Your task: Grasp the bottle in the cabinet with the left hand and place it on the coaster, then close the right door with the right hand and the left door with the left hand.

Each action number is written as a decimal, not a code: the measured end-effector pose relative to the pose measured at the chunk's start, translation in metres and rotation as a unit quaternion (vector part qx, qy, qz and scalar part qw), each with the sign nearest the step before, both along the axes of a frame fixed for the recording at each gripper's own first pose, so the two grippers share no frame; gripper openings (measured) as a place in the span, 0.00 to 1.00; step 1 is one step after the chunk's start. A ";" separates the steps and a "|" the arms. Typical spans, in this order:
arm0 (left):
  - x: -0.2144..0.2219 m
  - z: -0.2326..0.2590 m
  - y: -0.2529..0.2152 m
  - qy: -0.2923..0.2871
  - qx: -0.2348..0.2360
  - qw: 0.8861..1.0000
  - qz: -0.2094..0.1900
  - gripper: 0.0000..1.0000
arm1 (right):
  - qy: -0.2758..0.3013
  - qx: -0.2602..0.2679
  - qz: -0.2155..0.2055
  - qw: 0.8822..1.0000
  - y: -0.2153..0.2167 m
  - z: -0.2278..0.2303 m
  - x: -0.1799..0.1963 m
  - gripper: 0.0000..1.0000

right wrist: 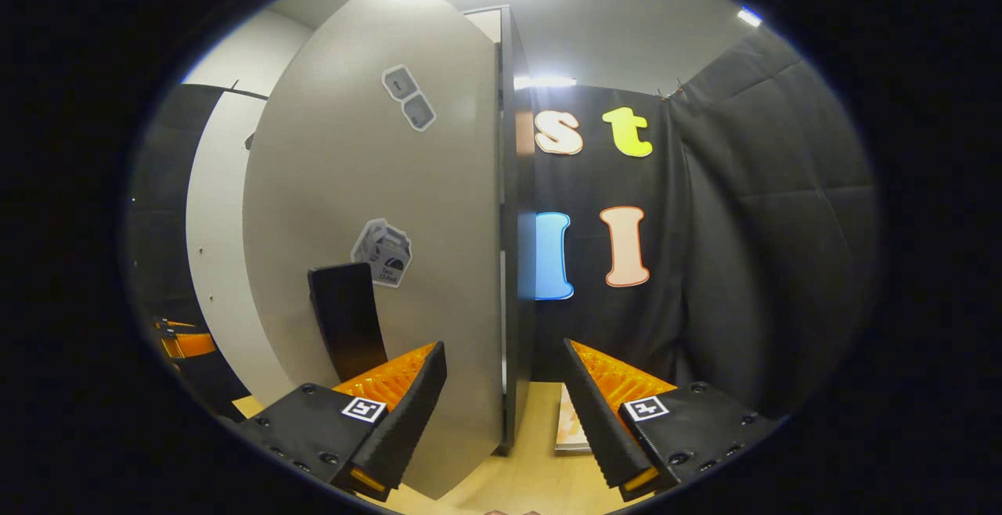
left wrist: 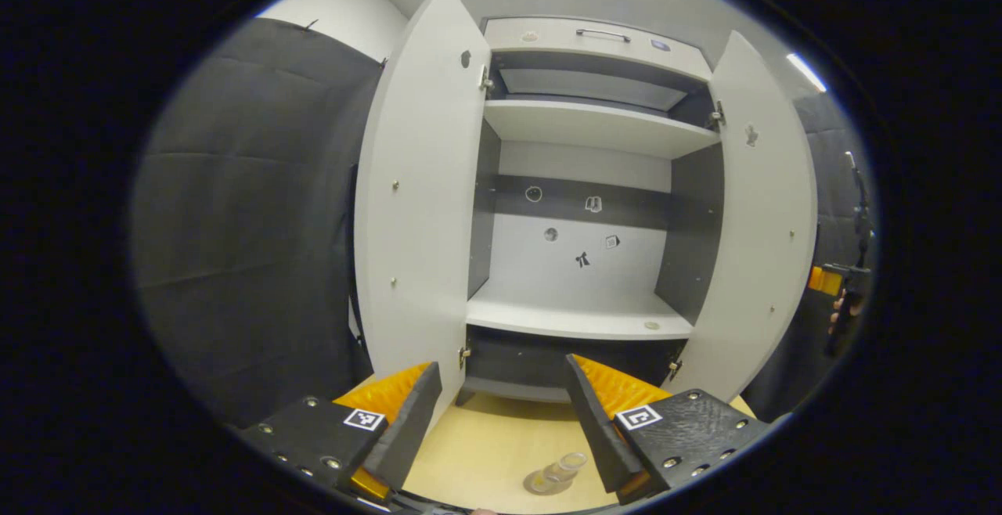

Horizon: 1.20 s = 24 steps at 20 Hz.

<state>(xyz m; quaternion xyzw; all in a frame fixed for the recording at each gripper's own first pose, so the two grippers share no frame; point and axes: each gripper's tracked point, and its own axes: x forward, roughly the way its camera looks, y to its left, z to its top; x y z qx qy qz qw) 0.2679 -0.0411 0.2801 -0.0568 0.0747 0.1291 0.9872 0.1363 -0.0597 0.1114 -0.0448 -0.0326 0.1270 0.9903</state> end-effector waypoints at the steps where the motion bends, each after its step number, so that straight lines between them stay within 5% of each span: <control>1: -0.001 -0.001 0.003 0.002 0.001 1.000 0.000 0.91 | -0.004 -0.005 -0.003 1.000 0.007 0.002 0.001 0.94; 12: -0.019 -0.014 0.055 0.011 0.007 1.000 0.027 0.91 | 0.005 0.033 0.036 0.999 0.107 0.001 0.024 0.92; 24: -0.057 0.003 0.140 -0.033 -0.014 0.998 0.058 0.91 | 0.037 0.050 -0.005 0.998 0.092 -0.025 0.028 0.95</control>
